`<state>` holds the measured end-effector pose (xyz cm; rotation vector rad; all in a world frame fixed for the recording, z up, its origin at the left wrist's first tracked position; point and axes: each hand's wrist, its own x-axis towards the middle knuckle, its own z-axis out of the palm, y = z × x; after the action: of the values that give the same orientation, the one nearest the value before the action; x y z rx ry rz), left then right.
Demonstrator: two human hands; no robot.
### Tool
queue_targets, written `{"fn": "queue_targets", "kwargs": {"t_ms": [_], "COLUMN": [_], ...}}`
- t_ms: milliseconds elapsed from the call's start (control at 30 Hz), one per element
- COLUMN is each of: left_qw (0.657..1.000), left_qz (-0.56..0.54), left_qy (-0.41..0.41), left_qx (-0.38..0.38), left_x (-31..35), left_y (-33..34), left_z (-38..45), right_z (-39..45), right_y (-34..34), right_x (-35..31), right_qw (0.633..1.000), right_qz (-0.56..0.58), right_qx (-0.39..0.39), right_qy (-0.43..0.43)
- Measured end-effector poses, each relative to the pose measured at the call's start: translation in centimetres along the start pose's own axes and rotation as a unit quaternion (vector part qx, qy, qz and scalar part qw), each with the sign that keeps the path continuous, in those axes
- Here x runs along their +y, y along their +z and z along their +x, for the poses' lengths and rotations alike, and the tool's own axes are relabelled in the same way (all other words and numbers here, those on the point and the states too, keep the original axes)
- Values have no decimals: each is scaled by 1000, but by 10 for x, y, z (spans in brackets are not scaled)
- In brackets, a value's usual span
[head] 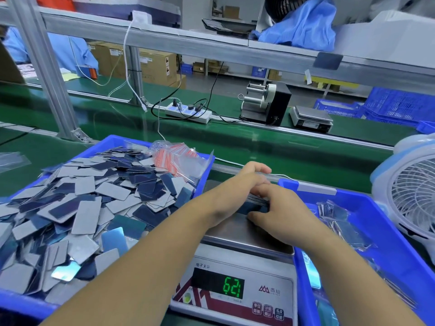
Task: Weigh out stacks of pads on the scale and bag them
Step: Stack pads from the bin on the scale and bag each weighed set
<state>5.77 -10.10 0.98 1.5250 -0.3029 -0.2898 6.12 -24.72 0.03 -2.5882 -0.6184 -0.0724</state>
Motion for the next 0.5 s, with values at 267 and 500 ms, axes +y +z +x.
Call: {"fn": "queue_targets", "kwargs": {"t_ms": [267, 500], "left_qw": [1000, 1000], "left_qz": [-17, -5], "left_qy": [-3, -5], "left_qx": [9, -3], "left_x": [1, 0], "left_y": [-5, -3], "left_z": [-1, -2], "right_z": [-2, -4], "right_y": [-4, -2], "right_x": [2, -3], "right_qw": [999, 999], "right_qz": [-28, -39], "right_qx": [26, 0], "right_qy": [-5, 2]}}
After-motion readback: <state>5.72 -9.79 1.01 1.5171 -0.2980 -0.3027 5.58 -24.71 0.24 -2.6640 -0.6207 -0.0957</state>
